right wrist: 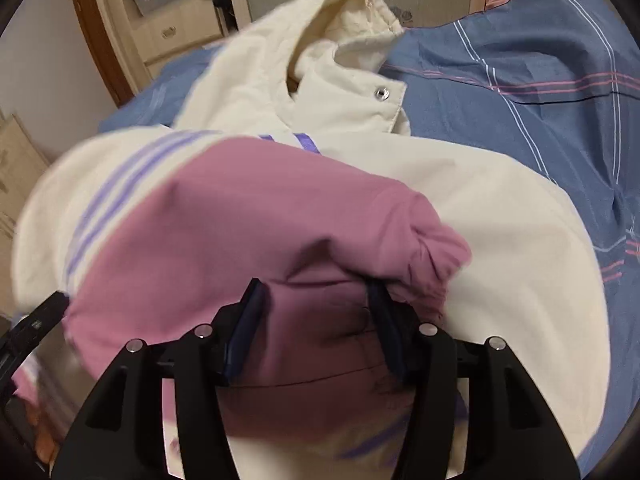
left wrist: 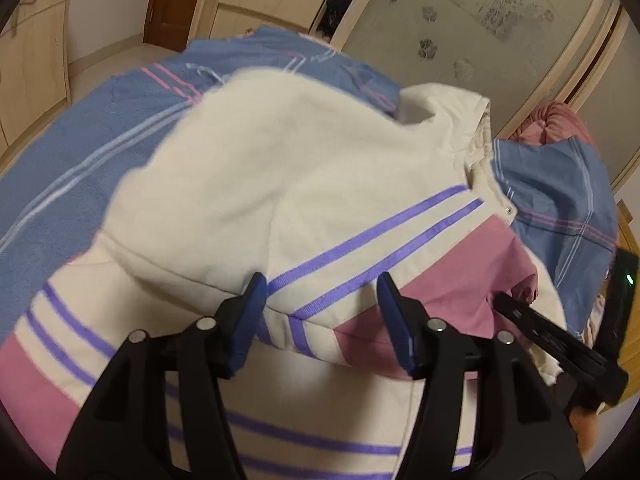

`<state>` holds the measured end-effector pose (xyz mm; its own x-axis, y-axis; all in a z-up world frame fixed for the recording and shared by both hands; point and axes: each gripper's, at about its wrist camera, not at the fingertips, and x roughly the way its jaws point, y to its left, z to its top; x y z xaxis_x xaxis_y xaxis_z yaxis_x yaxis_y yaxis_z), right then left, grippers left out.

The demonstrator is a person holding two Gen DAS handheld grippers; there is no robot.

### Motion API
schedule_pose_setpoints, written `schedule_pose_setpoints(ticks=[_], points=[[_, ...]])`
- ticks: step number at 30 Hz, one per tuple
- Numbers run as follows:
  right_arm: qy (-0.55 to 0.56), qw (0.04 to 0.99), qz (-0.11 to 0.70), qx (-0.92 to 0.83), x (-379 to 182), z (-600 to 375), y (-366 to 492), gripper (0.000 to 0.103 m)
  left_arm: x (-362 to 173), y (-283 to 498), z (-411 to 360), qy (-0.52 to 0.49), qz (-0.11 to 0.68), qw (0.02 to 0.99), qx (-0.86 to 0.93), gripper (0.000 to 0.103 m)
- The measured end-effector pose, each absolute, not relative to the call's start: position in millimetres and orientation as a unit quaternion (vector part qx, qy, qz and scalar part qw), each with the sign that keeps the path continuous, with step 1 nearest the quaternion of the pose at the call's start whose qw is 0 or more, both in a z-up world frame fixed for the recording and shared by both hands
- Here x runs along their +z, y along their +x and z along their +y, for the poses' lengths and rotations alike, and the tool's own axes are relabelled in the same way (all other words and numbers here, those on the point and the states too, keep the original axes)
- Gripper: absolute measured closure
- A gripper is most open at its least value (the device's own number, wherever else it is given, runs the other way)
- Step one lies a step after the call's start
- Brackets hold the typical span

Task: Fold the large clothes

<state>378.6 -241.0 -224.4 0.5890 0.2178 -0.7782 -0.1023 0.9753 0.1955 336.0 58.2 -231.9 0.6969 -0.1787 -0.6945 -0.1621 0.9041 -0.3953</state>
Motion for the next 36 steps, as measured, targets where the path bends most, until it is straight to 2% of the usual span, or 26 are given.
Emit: schedule_pose_setpoints(ticks=[1,2,6,9,13,17,18,19,20,21,24,32,34,36], points=[[0.083,0.895,0.428,0.096,-216,-251,365,0.031,-224,330,59,-0.210,0.377,0.902,0.000,0.033],[0.098,0.902,0.411,0.091,-208,-264,350,0.025,-218,324,59,-0.199,0.367,0.909,0.008,0.031],[0.118,0.904,0.410,0.030,-212,-316,316,0.025,-214,316,55,-0.155,0.356,0.921,0.020,0.030],[0.119,0.882,0.455,0.007,-240,-341,318,0.026,-232,324,54,-0.157,0.384,0.910,0.020,0.030],[0.050,0.876,0.479,-0.028,-261,-336,335,0.026,-248,328,55,-0.163,0.409,0.898,0.020,0.030],[0.074,0.901,0.426,0.025,-206,-317,327,0.026,-227,313,66,-0.168,0.382,0.909,0.023,0.026],[0.080,0.908,0.410,0.035,-193,-315,328,0.024,-224,310,69,-0.171,0.376,0.910,0.026,0.022],[0.089,0.913,0.394,0.051,-176,-310,335,0.016,-221,309,73,-0.179,0.371,0.911,0.028,0.021],[0.094,0.915,0.388,0.060,-167,-306,343,0.003,-220,307,77,-0.187,0.369,0.910,0.028,0.021],[0.105,0.915,0.382,0.079,-155,-299,364,0.001,-221,307,81,-0.197,0.371,0.907,0.026,0.021],[0.130,0.898,0.406,0.110,-149,-285,433,0.001,-226,308,85,-0.215,0.378,0.901,0.011,0.021],[0.214,0.849,0.480,0.058,-193,-262,616,0.001,-229,312,93,-0.224,0.380,0.897,0.002,0.021],[0.317,0.820,0.464,0.114,-206,-259,639,0.001,-231,315,97,-0.224,0.382,0.897,0.008,0.021],[0.353,0.804,0.456,0.144,-210,-243,649,0.001,-233,316,102,-0.226,0.384,0.895,0.020,0.021]])
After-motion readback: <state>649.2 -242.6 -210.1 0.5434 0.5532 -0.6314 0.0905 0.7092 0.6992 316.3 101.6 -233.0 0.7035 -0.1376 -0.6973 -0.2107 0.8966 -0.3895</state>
